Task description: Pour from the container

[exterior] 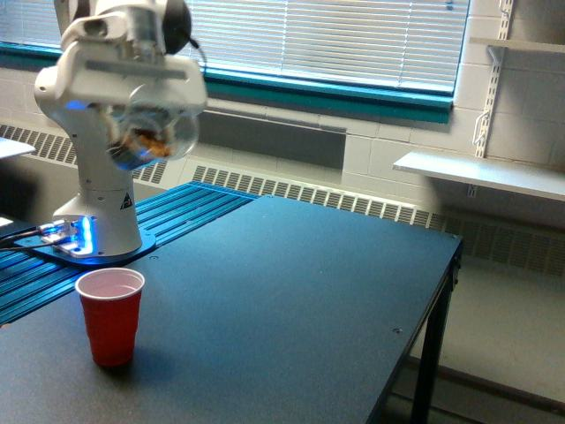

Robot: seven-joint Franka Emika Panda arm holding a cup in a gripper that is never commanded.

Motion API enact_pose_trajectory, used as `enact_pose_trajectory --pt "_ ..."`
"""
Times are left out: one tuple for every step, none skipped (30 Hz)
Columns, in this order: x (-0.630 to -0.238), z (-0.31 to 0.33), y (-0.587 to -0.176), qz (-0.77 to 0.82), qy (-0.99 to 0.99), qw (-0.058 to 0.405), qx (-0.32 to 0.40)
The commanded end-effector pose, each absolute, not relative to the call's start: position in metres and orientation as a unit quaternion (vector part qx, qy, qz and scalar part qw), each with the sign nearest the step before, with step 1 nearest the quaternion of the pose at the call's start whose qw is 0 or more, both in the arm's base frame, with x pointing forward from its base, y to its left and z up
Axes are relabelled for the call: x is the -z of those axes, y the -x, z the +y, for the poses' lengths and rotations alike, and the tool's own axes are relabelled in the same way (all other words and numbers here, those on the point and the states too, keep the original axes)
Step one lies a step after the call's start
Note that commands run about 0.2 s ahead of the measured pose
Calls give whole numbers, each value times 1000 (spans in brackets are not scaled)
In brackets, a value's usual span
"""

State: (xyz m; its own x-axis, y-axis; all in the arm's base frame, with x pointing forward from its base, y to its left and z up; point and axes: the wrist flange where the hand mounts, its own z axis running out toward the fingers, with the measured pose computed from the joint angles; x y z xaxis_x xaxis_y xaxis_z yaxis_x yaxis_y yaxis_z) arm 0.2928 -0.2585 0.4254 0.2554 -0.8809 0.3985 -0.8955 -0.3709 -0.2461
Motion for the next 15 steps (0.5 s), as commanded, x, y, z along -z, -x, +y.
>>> enact_pose_trajectory --pt "-408 -266 -264 -568 -792 24 -224" --pt "-406 -267 -259 -569 -791 30 -220" --pt "-404 -268 -256 -570 -792 33 -217" --pt "-402 -269 -252 -571 -792 36 -213" --pt "-399 -269 -248 -573 -792 39 -207" --pt "-396 -269 -243 -576 -792 39 -201" --pt "-394 -269 -240 -577 -792 39 -198" --pt "-392 -269 -237 -578 -791 42 -195" --pt "-390 -269 -234 -580 -791 43 -192" --pt "-386 -269 -230 -583 -789 42 -187" --pt "-384 -268 -228 -585 -788 42 -184" --pt "-382 -268 -225 -587 -788 44 -182" --pt "-380 -267 -222 -587 -789 47 -178" --pt "-378 -267 -220 -587 -789 49 -174" --pt "-376 -267 -218 -587 -790 50 -171"
